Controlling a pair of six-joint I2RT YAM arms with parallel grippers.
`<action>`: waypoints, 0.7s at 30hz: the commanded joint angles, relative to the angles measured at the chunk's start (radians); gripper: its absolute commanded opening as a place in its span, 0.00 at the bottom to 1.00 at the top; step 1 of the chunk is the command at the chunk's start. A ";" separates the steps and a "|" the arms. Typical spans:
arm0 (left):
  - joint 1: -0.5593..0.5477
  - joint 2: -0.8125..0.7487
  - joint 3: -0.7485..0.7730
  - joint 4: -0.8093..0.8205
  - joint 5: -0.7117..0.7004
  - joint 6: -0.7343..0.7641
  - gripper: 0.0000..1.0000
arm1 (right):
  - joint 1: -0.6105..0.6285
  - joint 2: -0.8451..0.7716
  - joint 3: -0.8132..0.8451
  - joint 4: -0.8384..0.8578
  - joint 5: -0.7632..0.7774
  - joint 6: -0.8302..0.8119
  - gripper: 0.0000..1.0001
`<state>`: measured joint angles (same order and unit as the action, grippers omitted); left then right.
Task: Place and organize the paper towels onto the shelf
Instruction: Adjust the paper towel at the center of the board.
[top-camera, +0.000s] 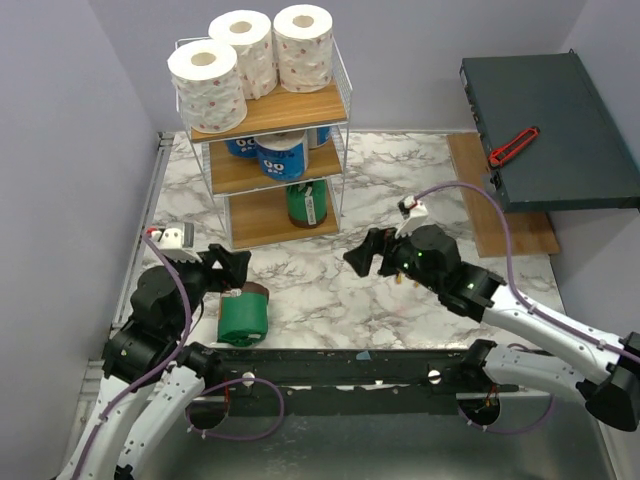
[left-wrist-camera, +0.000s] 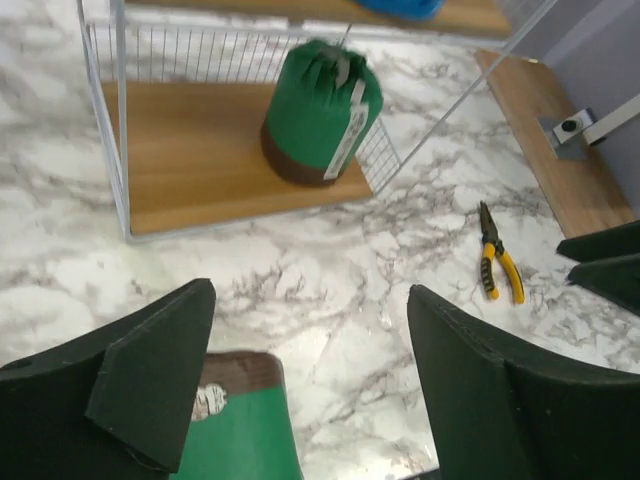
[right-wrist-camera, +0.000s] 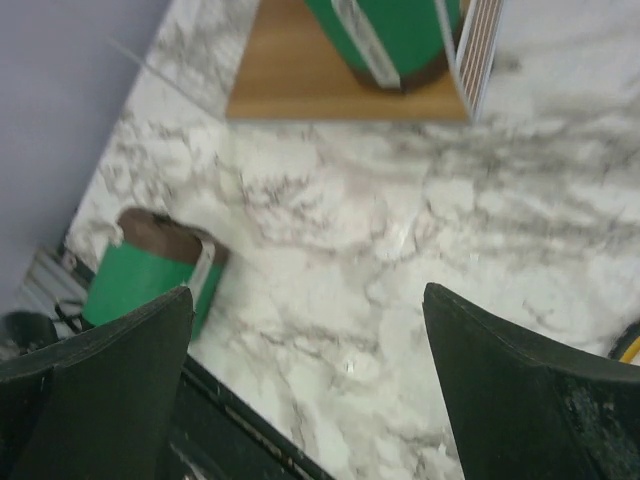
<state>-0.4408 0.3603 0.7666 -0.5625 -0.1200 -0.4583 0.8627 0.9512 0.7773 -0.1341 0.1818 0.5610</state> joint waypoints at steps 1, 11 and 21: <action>-0.005 -0.068 -0.075 -0.142 -0.023 -0.169 0.84 | 0.005 0.046 -0.084 0.012 -0.174 0.088 1.00; -0.004 -0.197 -0.260 -0.135 -0.118 -0.417 0.97 | 0.007 0.170 -0.109 0.101 -0.292 0.146 1.00; -0.004 -0.277 -0.266 -0.284 -0.351 -0.587 0.99 | 0.016 0.232 -0.131 0.187 -0.346 0.159 1.00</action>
<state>-0.4408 0.1162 0.5049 -0.7593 -0.3210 -0.9245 0.8692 1.1595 0.6533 -0.0055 -0.1196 0.7078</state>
